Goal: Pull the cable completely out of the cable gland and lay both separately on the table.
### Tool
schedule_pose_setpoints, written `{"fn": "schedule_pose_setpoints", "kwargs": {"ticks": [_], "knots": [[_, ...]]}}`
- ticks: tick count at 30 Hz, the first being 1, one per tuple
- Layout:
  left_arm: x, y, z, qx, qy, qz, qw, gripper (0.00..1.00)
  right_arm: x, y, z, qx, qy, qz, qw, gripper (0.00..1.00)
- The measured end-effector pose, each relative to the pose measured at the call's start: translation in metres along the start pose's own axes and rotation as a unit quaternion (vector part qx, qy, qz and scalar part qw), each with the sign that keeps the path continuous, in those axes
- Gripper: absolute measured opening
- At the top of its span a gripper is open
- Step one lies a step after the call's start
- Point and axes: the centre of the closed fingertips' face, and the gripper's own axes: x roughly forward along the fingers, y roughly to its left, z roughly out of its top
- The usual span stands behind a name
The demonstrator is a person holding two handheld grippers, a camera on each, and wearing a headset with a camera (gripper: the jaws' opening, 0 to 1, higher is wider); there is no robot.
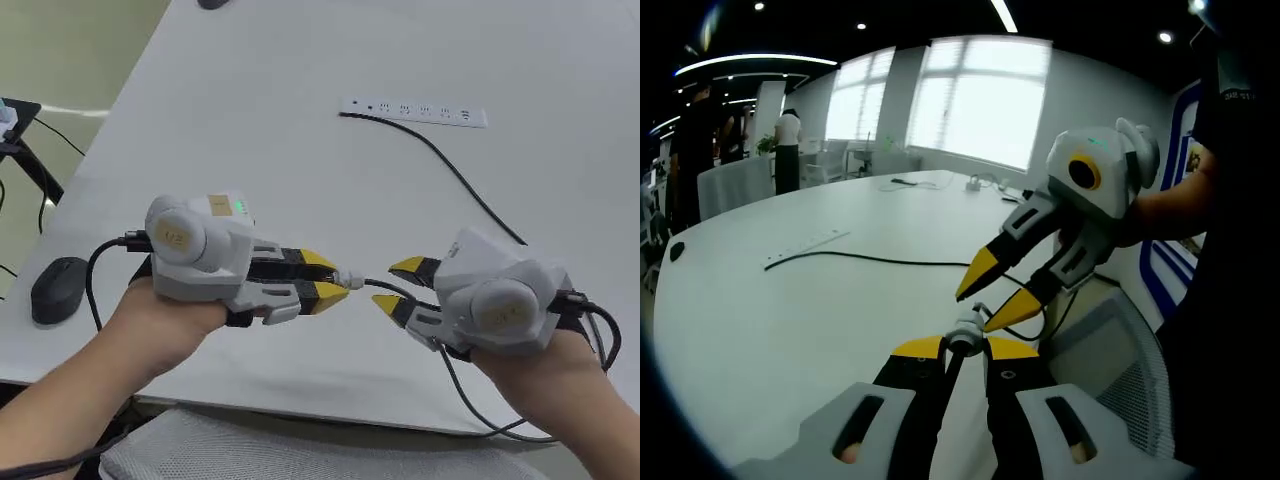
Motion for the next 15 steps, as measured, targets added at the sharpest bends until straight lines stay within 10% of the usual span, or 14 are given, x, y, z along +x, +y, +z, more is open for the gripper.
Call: {"fn": "schedule_pose_setpoints", "kwargs": {"ticks": [15], "knots": [[0.0007, -0.0001, 0.0002, -0.001, -0.001, -0.003, 1.0000, 0.15, 0.0048, 0.0024, 0.0067, -0.027, -0.005, -0.003, 0.9996, 0.02]]}}
